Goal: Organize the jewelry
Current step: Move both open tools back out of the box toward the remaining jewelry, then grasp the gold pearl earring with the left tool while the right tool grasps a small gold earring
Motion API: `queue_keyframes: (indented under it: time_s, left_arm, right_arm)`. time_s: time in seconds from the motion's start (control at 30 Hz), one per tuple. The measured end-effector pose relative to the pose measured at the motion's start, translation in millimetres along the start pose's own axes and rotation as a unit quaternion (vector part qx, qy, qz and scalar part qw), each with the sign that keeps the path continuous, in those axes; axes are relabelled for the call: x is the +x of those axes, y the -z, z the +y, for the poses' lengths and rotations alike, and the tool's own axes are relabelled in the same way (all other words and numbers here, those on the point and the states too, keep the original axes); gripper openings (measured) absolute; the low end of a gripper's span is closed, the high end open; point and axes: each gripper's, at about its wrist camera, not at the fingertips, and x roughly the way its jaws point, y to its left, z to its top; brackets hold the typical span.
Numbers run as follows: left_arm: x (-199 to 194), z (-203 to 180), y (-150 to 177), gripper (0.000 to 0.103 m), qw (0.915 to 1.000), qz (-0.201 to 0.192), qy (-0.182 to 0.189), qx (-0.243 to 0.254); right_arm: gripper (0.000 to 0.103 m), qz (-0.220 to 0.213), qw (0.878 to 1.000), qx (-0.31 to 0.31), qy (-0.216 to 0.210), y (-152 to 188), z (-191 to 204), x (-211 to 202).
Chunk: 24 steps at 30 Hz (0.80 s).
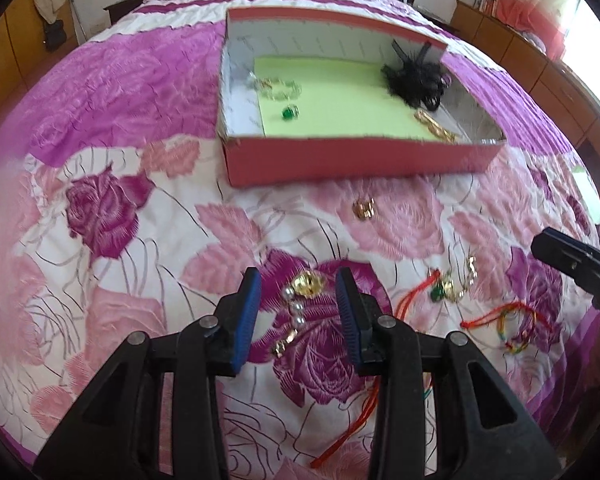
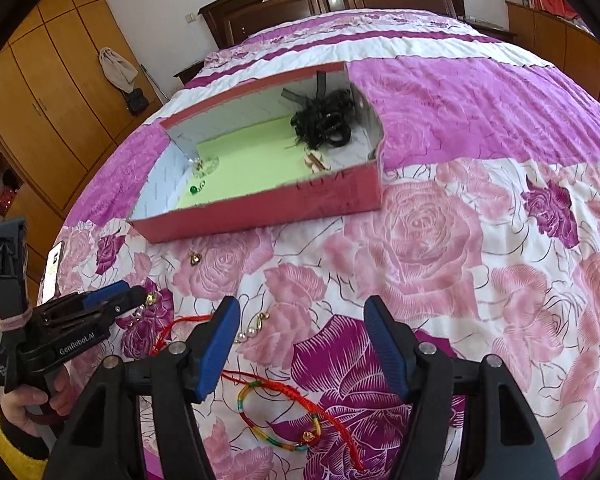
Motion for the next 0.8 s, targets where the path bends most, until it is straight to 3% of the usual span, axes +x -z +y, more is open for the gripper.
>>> queue_keyframes:
  time_s: [0.23,0.4,0.8]
  left_arm:
    - [10,-2,7,0.028,0.9999,0.006,0.0,0.009]
    - [16,-4,8,0.013,0.9999,0.003,-0.002,0.017]
    - [-2,5,2,0.013,0.9996,-0.029,0.002,0.0]
  right_arm:
    - [0.067,0.01,1.0,-0.003,-0.003,4,3,6]
    - [0.067,0.016,1.0,-0.006,-0.004,5,7,10]
    - [0.067,0.023,0.999,-0.043,-0.01,0,35,20]
